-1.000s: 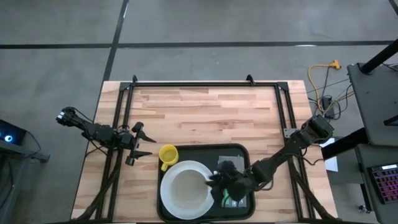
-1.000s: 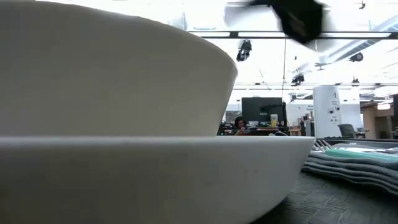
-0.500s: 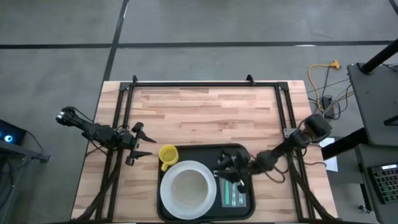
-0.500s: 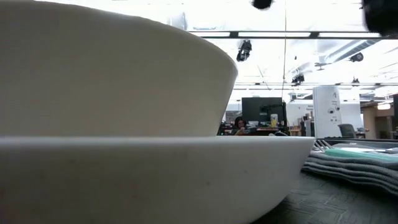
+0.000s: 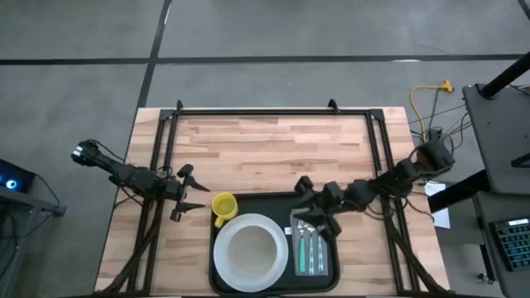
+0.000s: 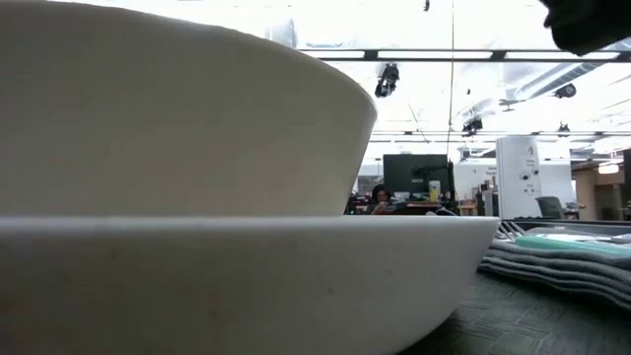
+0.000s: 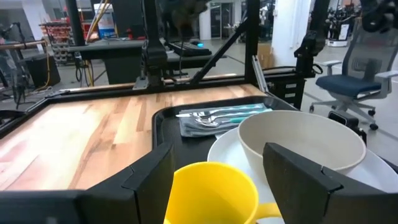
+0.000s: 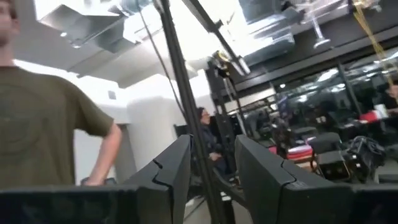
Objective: Set up tray
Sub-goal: Return to Home Position
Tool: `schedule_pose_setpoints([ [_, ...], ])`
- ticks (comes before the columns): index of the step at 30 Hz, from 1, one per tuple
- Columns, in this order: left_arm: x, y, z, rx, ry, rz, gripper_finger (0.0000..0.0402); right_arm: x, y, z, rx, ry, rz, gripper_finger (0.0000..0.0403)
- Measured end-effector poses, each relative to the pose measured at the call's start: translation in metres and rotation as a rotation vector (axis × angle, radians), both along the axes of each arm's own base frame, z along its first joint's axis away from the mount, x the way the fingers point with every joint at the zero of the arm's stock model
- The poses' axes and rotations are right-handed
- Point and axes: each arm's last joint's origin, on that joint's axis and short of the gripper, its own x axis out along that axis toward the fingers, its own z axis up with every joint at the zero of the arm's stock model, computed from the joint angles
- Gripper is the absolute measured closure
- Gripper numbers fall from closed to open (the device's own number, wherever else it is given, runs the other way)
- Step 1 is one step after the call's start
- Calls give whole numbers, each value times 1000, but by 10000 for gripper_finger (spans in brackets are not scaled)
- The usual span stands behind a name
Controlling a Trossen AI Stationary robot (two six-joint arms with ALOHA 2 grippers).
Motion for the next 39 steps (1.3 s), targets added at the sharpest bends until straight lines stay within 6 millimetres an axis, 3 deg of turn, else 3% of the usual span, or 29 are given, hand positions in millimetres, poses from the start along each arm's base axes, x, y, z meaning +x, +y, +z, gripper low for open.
schedule_pose_setpoints([
  [8, 1, -1, -2, 10, 20, -2, 178, -54, -33, -6, -9, 6, -28, 291],
  [20, 2, -1, -3, 13, 28, -1, 178, -127, -59, -24, 10, -40, -34, 291],
  [27, 2, -1, -3, 13, 29, -2, 178, -149, -66, -38, 13, -42, -22, 291],
  [39, 1, -1, -3, 13, 28, -2, 178, -149, -65, -43, -36, 53, 12, 291],
])
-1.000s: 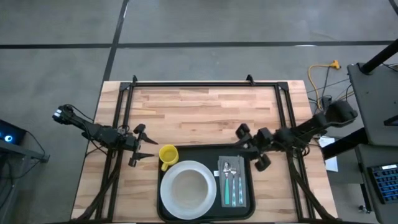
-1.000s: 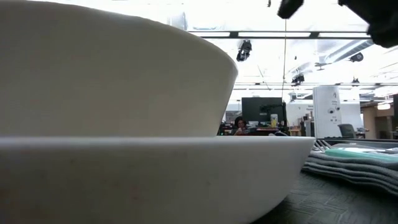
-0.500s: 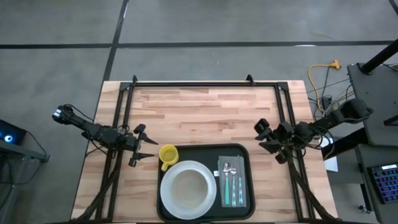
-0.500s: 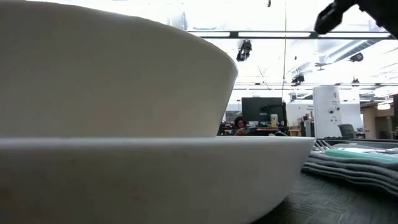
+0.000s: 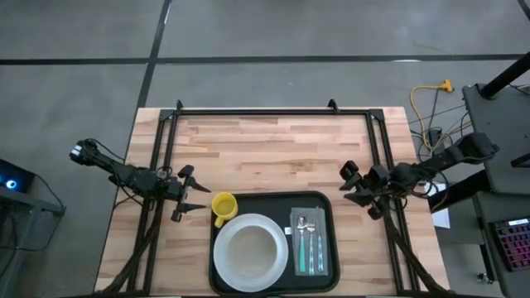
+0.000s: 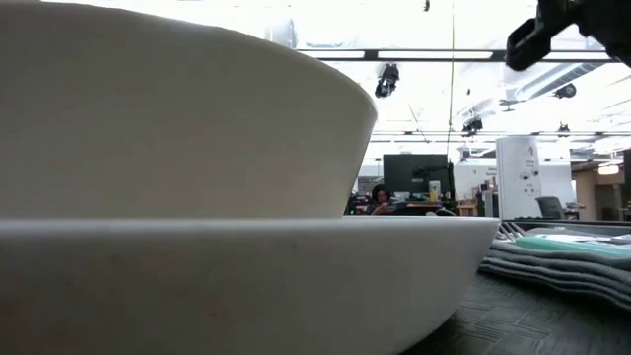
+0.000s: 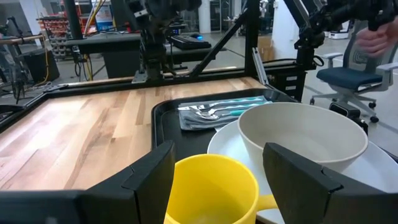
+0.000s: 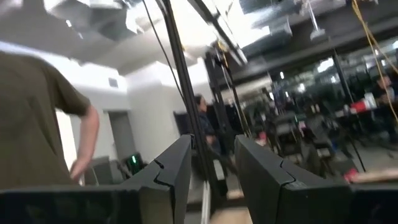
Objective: Set up tray
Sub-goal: Return to Home Position
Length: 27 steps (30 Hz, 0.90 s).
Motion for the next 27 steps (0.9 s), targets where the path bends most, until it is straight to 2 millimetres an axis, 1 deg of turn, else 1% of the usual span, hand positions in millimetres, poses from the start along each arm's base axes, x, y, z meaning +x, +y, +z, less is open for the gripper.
schedule_pose_setpoints([
  [7, 0, 0, 0, 0, 0, 0, 178, 3, 1, -12, -54, 144, -6, 291],
  [12, 0, 0, 0, 0, 0, 0, 178, 2, 1, -23, -137, 254, -26, 291],
  [23, 0, 0, 0, 0, 0, 0, 178, -5, -2, -46, -252, 509, -27, 291],
  [27, 0, 0, 0, 0, 0, 0, 178, -8, -3, -51, -272, 566, -25, 291],
])
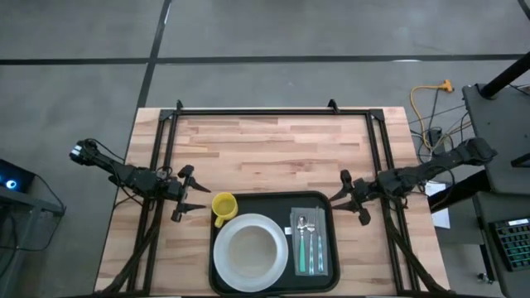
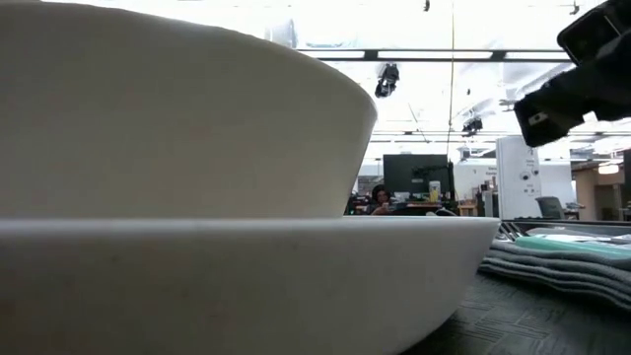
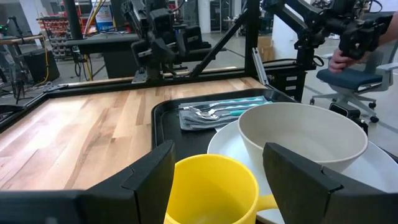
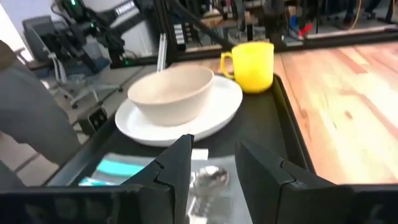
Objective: Set up tray
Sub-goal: Return to Home Position
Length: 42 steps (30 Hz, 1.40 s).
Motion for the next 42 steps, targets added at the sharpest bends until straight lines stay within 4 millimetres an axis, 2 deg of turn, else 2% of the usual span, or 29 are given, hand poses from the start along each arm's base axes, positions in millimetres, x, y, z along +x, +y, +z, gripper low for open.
schedule_pose_setpoints([
  [21, 0, 0, 0, 0, 0, 0, 178, -10, -3, -21, -83, 224, 8, 291],
  [42, 0, 0, 0, 0, 0, 0, 178, -10, -3, -21, -83, 227, 9, 291],
])
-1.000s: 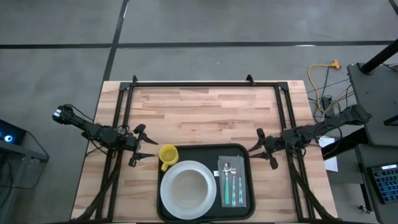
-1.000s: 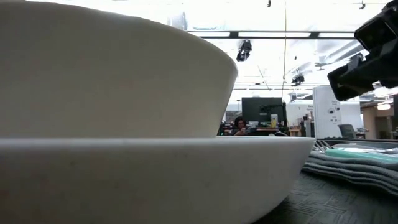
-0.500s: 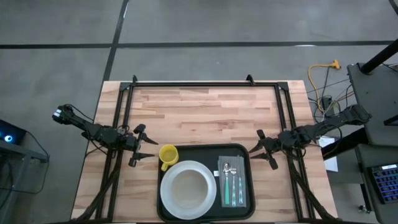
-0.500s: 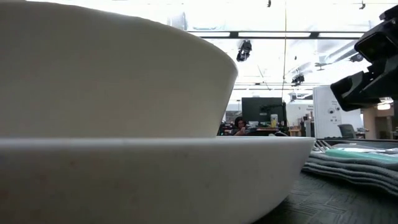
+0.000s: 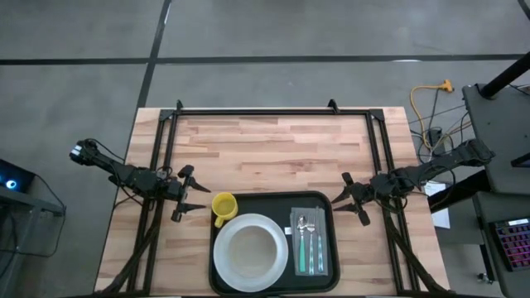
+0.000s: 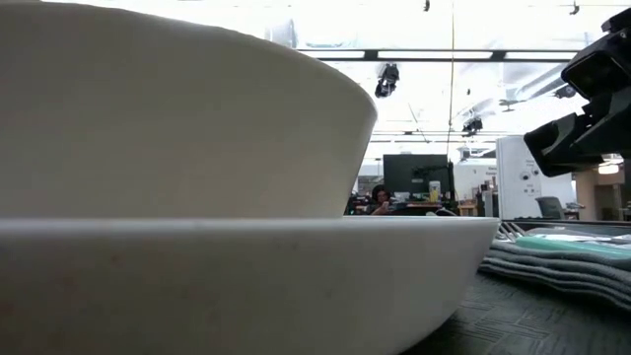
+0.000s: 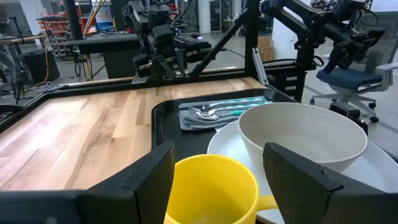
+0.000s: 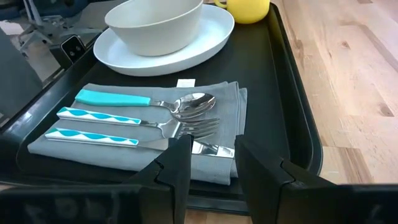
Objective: Set up tray
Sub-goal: Return to Home Position
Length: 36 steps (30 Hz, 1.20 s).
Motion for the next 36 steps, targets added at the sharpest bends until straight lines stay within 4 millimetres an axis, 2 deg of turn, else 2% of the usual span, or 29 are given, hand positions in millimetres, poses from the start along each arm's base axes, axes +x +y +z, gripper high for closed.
schedule_pose_setpoints([
  [33, 0, 0, 0, 0, 0, 0, 178, 0, 0, 0, -1, 2, 1, 291],
  [36, 0, 0, 0, 0, 0, 0, 178, -4, -1, 4, 12, -37, 1, 291],
])
